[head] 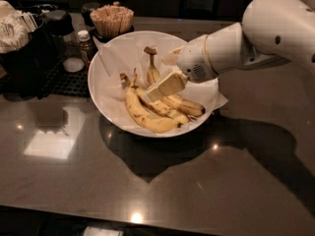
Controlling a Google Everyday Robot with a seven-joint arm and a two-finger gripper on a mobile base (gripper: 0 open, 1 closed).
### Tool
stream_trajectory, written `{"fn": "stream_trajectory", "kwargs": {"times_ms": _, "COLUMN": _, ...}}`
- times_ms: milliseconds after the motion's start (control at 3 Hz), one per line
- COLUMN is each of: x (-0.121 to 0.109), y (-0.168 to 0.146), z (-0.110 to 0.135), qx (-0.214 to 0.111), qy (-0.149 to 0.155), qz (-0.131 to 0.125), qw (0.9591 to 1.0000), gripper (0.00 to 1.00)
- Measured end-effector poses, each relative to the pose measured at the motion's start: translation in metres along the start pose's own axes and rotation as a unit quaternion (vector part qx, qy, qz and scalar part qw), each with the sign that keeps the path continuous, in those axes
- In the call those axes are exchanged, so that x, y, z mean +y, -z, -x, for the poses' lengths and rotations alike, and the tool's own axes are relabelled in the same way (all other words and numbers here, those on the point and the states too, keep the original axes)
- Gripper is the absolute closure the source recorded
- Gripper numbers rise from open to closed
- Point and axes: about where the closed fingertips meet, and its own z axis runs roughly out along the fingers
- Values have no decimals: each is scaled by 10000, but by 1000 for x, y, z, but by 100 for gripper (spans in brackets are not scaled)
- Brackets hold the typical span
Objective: Pick banana from white bowl
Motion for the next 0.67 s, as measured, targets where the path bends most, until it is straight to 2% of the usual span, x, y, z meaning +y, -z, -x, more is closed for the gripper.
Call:
{"fn": "stream_trajectory", "kwargs": {"times_ms": 333, "x": 2, "y": -9, "z": 1, "qx": 67, "qy": -16, "qz": -16, "qw": 10000, "gripper": 21}}
{"fn": "stream_trajectory", "kwargs": {"times_ms": 667, "x": -4, "y": -19, "z": -4, "qx": 154, "qy": -161, "qz": -85, "qw": 9997, "gripper": 23}}
